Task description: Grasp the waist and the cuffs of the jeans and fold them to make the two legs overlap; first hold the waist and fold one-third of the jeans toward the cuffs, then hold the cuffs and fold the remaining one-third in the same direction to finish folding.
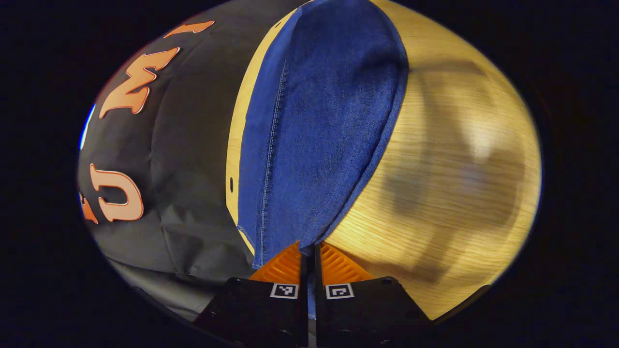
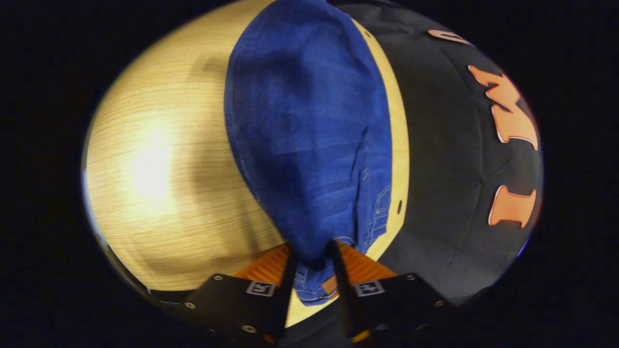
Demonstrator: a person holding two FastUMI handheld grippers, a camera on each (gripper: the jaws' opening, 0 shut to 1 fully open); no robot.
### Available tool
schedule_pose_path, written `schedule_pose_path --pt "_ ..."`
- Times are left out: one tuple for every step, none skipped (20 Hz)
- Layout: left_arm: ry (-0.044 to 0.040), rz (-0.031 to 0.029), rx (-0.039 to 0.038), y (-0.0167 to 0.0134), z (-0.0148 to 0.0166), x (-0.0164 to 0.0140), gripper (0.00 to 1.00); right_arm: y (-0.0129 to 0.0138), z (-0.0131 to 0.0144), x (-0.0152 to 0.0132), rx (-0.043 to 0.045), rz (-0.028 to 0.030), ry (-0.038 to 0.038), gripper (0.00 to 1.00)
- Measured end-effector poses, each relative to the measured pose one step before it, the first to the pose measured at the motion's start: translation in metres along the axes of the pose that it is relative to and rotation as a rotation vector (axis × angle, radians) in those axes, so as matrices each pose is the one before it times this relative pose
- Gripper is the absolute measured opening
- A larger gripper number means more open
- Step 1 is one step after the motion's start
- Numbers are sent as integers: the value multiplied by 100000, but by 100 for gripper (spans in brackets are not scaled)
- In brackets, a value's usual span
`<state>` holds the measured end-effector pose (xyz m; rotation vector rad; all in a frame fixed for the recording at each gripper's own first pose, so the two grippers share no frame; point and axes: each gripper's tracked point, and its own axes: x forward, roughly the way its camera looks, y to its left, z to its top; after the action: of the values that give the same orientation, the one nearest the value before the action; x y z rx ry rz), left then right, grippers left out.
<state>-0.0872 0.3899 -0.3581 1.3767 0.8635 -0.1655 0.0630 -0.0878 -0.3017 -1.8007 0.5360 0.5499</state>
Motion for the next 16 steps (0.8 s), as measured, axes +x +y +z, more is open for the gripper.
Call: schedule_pose_path --pt "98 -281 -690 -70 97 6 7 -195 132 59 74 -1610 990 28" --pt "249 -609 -211 -35 -77 -70 7 6 72 -258 610 -118 -838 10" --pt "958 -1445 109 -90 22 -80 6 160 -83 -397 2037 2350 700 10" --pt "952 -2121 258 -113 -139 -244 6 235 -338 -56 3508 2927 459 3" --pt "789 -1420 189 124 11 -203 6 -312 143 -338 4033 1970 -958 3" --pt "398 -1552 -449 -20 46 -201 6 -459 -353 90 4037 2370 -38 3" --pt "205 -3819 -1734 -396 53 -193 6 -395 29 -257 3844 2464 -513 3" --pt "794 -5025 -2336 -560 -149 -56 6 -665 -44 -363 3130 1217 -57 3" --pt "-407 -4286 -1462 -178 290 -213 6 -370 210 -588 3442 2320 603 3" --pt "-478 -3217 130 125 148 -204 5 -441 21 -916 3020 2044 763 3" --pt "-859 -2215 -103 567 293 -212 5 -663 186 -946 2957 1169 1956 3" --pt "-710 -2386 -564 492 157 -421 5 -974 425 -898 2616 1836 901 3" --pt "-695 -3959 -257 530 77 -303 5 -885 811 -685 1924 1966 -466 3" --pt "-436 -4712 -599 662 -38 -372 5 -828 558 -721 1455 2482 703 3" --pt "-1252 -4656 -1823 654 242 -254 5 -945 519 -647 1703 1654 1611 2" --pt "-1290 -4215 -2013 457 128 -354 6 -994 624 -551 2018 329 125 3"
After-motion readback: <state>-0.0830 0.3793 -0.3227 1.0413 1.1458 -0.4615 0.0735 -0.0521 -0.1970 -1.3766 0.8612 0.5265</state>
